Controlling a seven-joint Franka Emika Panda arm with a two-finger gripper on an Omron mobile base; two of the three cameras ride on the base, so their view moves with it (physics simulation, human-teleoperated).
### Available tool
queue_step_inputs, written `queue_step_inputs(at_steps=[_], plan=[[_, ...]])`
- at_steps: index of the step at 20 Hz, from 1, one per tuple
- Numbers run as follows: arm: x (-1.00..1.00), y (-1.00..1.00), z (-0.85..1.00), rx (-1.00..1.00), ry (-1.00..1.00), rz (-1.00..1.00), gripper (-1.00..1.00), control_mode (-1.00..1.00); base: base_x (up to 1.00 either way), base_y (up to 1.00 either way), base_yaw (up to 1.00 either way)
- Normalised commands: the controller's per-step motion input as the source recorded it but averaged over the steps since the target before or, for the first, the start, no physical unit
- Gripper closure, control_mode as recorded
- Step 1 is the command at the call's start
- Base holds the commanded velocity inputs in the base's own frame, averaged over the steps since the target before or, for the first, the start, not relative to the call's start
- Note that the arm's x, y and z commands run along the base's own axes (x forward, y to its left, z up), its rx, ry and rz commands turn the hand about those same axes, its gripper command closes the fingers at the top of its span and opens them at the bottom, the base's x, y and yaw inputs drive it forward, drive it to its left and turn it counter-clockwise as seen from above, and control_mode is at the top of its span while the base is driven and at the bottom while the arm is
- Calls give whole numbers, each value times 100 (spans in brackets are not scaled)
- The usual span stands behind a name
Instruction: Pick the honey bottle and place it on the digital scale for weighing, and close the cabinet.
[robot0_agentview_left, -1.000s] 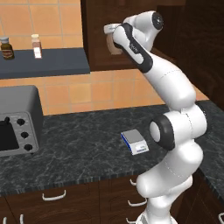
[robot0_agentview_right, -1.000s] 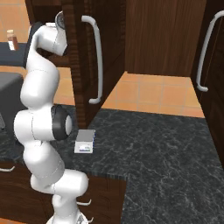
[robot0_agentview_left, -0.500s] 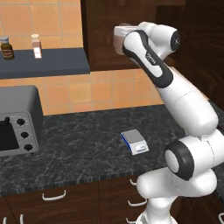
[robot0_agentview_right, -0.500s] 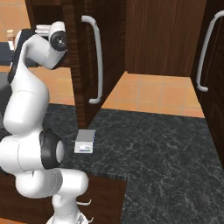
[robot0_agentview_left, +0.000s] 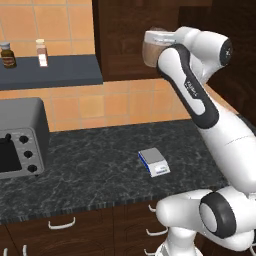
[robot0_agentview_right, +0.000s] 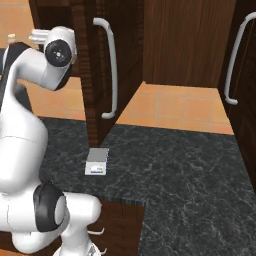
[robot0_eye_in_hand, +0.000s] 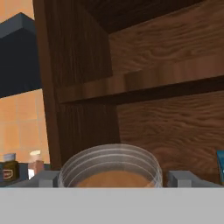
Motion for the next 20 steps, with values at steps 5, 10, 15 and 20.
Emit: queue_step_inputs(at_steps=[5,10,15,20], plan=[[-100,-18,-22,0,4,-3,100,-100,0,0,0],[-70,-9,-97,4,2,2,100,-100,0,0,0],[-6,0,-88,-3,0,13,100,-100,0,0,0],[3,-2,-73,-3,2,22,100,-100,0,0,0]])
